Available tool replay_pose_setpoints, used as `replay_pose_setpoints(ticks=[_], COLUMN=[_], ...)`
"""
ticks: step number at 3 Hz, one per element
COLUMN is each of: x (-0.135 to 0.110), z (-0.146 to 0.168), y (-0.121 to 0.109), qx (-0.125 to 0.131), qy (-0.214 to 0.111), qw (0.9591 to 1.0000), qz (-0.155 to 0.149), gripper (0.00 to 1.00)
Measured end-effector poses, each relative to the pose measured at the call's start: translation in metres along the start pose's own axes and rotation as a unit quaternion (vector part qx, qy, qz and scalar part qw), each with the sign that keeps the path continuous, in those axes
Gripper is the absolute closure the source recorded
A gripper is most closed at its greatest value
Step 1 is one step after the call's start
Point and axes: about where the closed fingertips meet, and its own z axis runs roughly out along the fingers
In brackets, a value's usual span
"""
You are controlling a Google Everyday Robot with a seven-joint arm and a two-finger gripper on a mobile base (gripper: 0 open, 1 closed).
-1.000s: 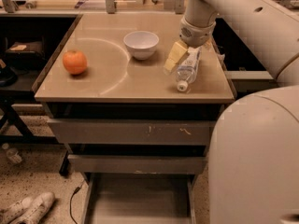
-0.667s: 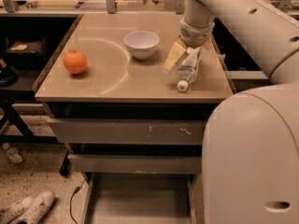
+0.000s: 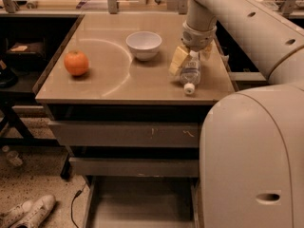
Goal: Place blue plastic bottle into bottom drawer
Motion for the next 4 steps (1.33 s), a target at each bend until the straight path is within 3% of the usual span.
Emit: replay_pose_setpoints(ticks=[3,4], x=[0.0000,0.0068], z=[0.0000,-0.0091], y=[0.0000,0.0089], qx=[0.000,0.005], qy=[0.000,-0.012], qw=[1.0000,0.9994], qz=[0.000,-0.031], gripper=[0.88,1.00])
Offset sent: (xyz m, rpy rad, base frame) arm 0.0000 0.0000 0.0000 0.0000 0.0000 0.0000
